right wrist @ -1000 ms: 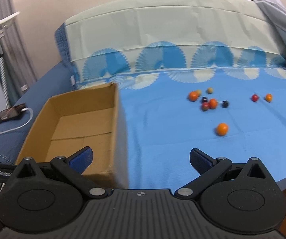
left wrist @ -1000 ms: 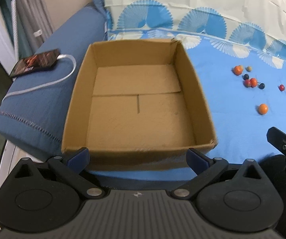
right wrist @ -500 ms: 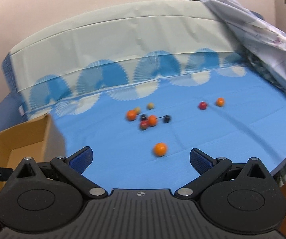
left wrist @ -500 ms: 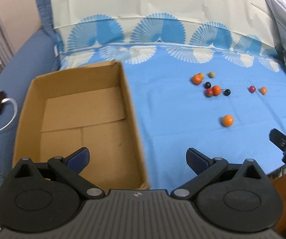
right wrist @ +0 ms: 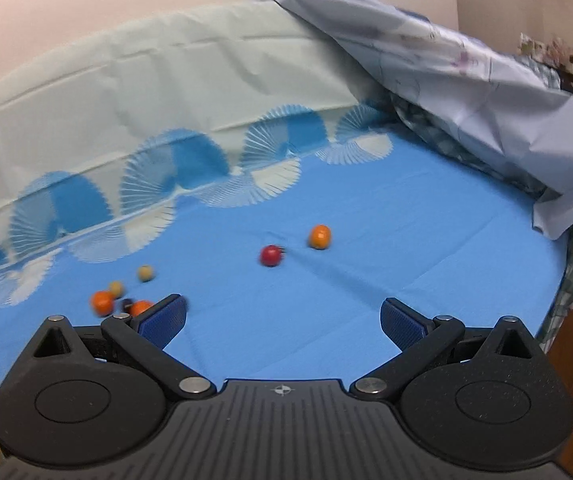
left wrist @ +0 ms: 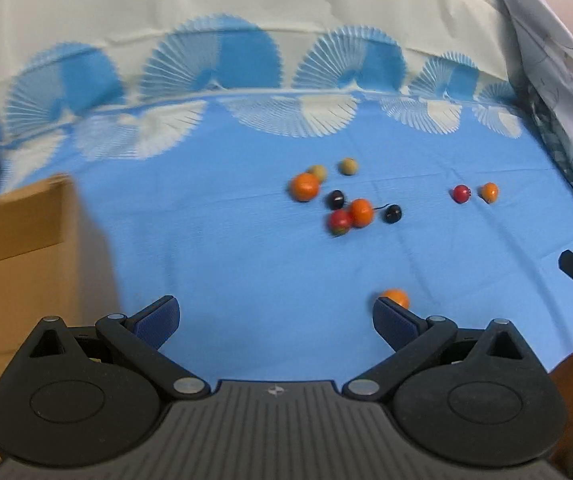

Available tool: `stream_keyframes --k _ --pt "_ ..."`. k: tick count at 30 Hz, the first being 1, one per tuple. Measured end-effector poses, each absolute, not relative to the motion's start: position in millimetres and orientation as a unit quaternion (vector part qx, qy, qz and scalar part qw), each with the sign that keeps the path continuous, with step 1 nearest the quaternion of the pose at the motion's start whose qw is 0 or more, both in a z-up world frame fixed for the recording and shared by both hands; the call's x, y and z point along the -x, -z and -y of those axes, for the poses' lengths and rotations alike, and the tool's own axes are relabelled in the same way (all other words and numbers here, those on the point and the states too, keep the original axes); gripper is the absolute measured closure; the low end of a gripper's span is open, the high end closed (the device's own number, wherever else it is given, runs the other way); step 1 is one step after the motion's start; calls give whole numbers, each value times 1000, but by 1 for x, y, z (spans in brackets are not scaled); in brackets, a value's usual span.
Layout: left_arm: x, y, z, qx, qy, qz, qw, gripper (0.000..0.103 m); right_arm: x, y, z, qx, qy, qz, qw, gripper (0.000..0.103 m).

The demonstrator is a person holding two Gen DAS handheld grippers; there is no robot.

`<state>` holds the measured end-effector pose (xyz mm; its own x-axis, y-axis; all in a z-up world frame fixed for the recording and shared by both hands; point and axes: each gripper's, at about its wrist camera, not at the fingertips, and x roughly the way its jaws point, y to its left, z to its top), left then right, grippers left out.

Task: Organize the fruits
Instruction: 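Move both tools toward the fruits, left toward the red tomato, right toward an orange, then close the left gripper on the red tomato while the right gripper grasps the orange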

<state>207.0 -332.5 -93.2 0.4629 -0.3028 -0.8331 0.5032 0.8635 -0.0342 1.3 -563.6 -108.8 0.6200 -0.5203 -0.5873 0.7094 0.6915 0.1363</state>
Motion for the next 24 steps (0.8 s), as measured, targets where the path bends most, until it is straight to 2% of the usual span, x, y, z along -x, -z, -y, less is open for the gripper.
stream_keyframes --k 11,18,20,22,23,24 --pt "-290 200 451 -147 267 -507 806 3 -108 204 710 -170 390 -292 857 1" --pt "-314 228 486 -176 275 -508 797 6 -163 258 769 -179 392 -330 840 1" --pt "-321 235 492 -178 274 -516 792 17 -173 271 776 -193 393 -340 833 1" --pt "-328 242 497 -185 261 -527 787 51 -180 275 774 -172 400 -329 838 1" --pt "-329 241 495 -179 253 -525 793 55 -183 277 773 -164 397 -331 840 1" --pt "-331 238 491 -161 255 -523 797 71 -184 276 772 -159 393 -329 844 2"
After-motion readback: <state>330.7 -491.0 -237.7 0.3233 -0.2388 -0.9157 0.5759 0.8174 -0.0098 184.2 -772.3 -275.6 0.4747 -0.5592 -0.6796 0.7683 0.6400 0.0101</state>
